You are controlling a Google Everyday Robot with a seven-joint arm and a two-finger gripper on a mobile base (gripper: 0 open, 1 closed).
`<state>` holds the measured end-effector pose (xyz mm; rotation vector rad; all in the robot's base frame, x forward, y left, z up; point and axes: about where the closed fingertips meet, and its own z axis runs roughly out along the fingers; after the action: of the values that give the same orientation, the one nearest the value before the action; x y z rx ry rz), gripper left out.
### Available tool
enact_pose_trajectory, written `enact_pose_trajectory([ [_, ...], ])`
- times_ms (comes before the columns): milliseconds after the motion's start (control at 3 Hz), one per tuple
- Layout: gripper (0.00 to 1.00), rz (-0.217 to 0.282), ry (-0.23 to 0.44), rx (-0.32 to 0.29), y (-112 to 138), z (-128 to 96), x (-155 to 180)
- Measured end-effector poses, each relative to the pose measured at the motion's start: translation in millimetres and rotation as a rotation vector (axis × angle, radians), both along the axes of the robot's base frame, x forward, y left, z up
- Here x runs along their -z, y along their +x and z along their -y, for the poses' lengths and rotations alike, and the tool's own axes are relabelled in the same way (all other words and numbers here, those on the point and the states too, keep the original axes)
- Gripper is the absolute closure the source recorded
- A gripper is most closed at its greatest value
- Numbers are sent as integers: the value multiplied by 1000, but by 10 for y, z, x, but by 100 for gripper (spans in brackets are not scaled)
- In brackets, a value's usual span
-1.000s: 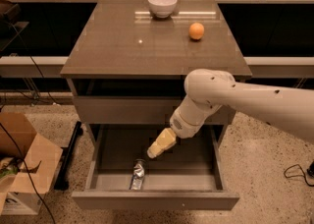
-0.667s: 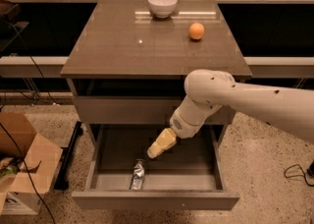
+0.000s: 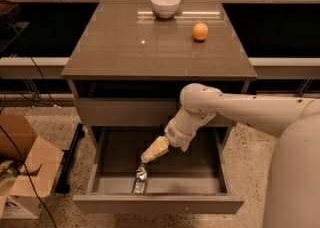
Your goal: Pick redbull can from middle drawer and place on counter
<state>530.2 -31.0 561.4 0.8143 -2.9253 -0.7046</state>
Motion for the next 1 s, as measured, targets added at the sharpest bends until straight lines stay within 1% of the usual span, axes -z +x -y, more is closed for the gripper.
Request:
enact_pose_trajectory([
  [333,0,-80,24,84,65,-166,419],
  [667,0,-146,22,197,87,-355,806],
  [1000,0,-242,-32,383,130,-618,1329],
])
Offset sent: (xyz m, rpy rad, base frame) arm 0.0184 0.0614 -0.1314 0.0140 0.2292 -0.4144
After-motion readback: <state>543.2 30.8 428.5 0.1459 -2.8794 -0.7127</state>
